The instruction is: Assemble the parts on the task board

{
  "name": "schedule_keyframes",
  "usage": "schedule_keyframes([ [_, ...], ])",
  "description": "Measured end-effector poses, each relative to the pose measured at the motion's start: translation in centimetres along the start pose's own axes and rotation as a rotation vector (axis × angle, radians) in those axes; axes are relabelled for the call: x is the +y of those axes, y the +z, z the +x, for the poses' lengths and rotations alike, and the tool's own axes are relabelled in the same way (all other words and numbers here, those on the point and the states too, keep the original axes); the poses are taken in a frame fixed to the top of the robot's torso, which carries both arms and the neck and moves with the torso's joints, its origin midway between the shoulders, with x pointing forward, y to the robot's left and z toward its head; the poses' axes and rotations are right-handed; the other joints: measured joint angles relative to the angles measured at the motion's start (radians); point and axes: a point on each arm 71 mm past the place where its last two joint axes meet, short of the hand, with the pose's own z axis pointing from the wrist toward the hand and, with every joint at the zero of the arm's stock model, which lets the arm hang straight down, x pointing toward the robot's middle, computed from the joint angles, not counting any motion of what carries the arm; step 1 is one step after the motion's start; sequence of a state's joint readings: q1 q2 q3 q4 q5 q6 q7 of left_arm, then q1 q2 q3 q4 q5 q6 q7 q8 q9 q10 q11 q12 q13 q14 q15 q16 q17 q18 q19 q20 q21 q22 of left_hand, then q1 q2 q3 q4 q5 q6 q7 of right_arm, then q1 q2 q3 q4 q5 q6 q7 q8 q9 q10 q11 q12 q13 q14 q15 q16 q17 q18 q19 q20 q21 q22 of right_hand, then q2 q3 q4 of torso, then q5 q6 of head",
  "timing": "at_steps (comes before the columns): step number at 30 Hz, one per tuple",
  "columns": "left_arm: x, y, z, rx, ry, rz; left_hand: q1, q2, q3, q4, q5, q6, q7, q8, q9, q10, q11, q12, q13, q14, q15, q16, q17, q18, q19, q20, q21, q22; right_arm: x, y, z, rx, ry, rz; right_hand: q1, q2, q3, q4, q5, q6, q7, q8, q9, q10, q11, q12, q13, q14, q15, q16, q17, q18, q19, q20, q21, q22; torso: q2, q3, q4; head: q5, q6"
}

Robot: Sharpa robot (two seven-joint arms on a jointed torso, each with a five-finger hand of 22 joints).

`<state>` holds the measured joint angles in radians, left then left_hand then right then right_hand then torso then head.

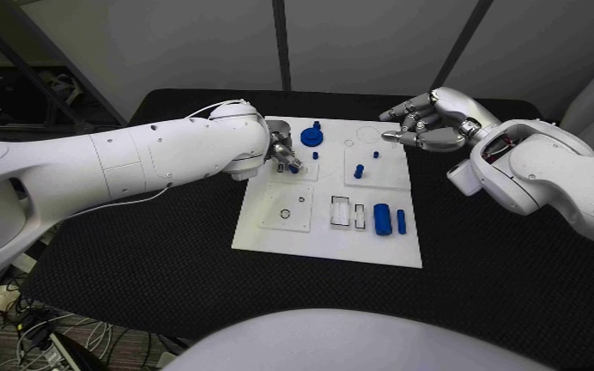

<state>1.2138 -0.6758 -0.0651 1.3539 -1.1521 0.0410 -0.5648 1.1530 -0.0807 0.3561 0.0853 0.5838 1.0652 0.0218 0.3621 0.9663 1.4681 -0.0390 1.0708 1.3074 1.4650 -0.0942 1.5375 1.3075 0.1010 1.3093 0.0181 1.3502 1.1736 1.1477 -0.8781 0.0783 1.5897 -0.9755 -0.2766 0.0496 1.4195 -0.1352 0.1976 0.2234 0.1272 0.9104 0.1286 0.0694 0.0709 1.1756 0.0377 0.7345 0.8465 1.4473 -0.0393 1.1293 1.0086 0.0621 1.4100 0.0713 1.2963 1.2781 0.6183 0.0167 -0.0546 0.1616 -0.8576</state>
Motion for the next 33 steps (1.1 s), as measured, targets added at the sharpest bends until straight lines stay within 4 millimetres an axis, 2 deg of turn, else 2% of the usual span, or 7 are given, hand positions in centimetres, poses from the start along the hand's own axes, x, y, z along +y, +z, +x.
schedule_keyframes([
  [17, -0.35, 0.55, -0.24, 0.019, 0.019, -0.010, 0.000, 0.000, 0.000, 0.000, -0.001, 0.002, 0.002, 0.008, 0.003, -0.003, -0.003, 0.000, 0.000, 0.000, 0.000, 0.000, 0.000, 0.000, 0.000, 0.000, 0.000, -0.004, 0.04, 0.02, 0.06, 0.004, -0.003, -0.001, 0.000, 0.000, 0.000, 0.000, 0.000, 0.000, 0.000, 0.000, 0.000, 0.000, 0.000, 0.000, 0.000, 0.000, 0.000, 0.000, 0.000, 0.000, 0.000, 0.000, 0.000, 0.000, 0.000, 0.0006, -0.0013, 0.000, -0.005],
  [33, -0.65, 0.93, -0.09, 0.029, 0.032, -0.021, -0.012, 0.012, 0.006, 0.000, -0.004, 0.001, 0.005, 0.006, 0.004, -0.005, -0.001, -0.004, 0.001, 0.000, 0.004, 0.000, 0.000, 0.000, 0.000, 0.000, 0.000, -0.009, 0.03, -0.01, 0.06, 0.007, -0.006, 0.000, 0.000, 0.000, 0.000, 0.000, 0.000, 0.000, 0.000, 0.000, 0.000, 0.000, 0.000, 0.000, 0.000, 0.000, 0.000, 0.000, 0.000, 0.000, 0.000, 0.000, 0.000, 0.000, 0.000, 0.0003, -0.0007, -0.003, -0.007],
])
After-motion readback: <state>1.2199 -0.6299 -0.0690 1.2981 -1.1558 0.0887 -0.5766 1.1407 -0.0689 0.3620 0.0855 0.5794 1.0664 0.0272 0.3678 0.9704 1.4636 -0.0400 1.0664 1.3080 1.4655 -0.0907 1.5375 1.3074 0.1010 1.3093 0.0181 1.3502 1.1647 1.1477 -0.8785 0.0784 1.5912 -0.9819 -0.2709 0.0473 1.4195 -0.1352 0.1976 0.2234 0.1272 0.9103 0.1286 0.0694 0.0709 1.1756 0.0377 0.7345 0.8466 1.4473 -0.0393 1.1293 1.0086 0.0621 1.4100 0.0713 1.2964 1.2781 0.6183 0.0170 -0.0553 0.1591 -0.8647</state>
